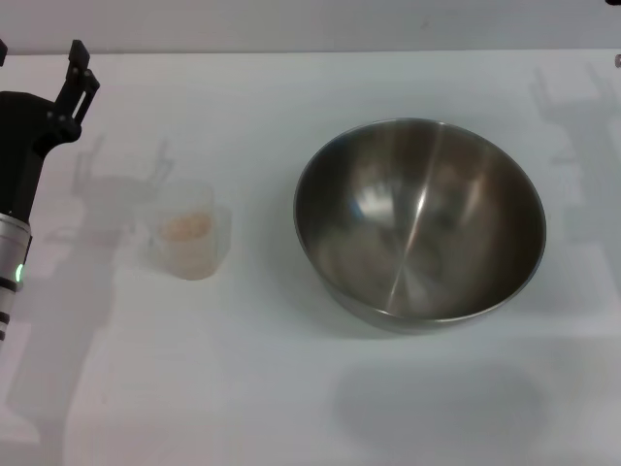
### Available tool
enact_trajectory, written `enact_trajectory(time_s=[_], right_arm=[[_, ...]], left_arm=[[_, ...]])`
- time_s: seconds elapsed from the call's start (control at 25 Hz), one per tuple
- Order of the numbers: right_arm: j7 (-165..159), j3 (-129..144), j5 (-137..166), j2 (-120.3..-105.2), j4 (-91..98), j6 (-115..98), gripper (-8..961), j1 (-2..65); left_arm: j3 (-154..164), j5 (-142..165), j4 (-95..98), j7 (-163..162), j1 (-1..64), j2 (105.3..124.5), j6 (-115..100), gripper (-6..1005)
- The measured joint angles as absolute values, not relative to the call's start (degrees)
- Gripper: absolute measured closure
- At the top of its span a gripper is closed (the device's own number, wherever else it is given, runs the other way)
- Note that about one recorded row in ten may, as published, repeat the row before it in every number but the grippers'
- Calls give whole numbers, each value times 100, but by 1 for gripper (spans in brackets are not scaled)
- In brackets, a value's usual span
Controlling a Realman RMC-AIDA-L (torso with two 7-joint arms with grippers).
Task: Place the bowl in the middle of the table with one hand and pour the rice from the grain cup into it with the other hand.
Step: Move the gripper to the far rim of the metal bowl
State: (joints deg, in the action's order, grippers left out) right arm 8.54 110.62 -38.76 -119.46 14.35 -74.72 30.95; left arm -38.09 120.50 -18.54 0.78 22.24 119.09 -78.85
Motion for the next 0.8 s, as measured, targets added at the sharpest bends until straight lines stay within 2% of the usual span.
enact_trajectory(time_s=[0.8], right_arm=[[903,11072,-3858,-11945,1397,-7585,234,3058]], left_arm=[[-3826,12014,-1854,79,2268,11909,-7839,128]])
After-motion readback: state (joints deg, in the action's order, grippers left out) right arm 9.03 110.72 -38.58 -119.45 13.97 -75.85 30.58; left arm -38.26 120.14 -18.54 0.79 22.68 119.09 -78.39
